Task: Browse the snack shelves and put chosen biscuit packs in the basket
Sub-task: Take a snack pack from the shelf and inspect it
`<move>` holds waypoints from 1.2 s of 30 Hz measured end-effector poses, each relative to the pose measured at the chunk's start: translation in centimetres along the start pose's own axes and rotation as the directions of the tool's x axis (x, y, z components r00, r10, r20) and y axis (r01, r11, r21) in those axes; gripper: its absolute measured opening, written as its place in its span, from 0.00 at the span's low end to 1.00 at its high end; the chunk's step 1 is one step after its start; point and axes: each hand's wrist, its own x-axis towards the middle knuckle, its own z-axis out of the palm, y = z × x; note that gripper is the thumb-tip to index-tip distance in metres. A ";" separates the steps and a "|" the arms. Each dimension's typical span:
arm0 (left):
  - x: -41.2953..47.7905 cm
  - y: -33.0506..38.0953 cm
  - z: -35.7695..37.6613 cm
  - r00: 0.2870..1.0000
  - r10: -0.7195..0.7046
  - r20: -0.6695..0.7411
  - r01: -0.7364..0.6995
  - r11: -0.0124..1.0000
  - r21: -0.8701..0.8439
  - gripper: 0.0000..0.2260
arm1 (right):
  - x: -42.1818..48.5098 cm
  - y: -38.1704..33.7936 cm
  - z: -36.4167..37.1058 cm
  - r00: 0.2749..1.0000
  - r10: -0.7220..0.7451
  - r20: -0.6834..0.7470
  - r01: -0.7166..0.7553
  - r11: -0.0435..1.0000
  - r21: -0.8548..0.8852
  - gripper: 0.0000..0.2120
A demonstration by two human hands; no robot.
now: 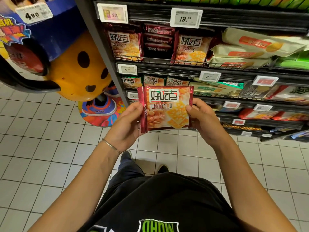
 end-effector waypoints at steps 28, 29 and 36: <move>0.2 0.6 1.0 0.984 -0.121 -0.128 0.130 0.990 0.063 0.22 | 0.3 -0.4 2.1 0.955 0.253 0.154 -0.276 0.948 0.158 0.36; 0.2 0.6 1.0 0.984 -0.122 -0.133 0.131 0.989 0.062 0.22 | 0.3 -0.4 2.1 0.956 0.254 0.149 -0.276 0.949 0.150 0.36; 0.2 0.6 1.2 0.976 -0.185 -0.114 0.182 0.983 -0.035 0.25 | 0.2 -0.1 2.2 0.956 0.253 0.149 -0.273 0.953 0.133 0.30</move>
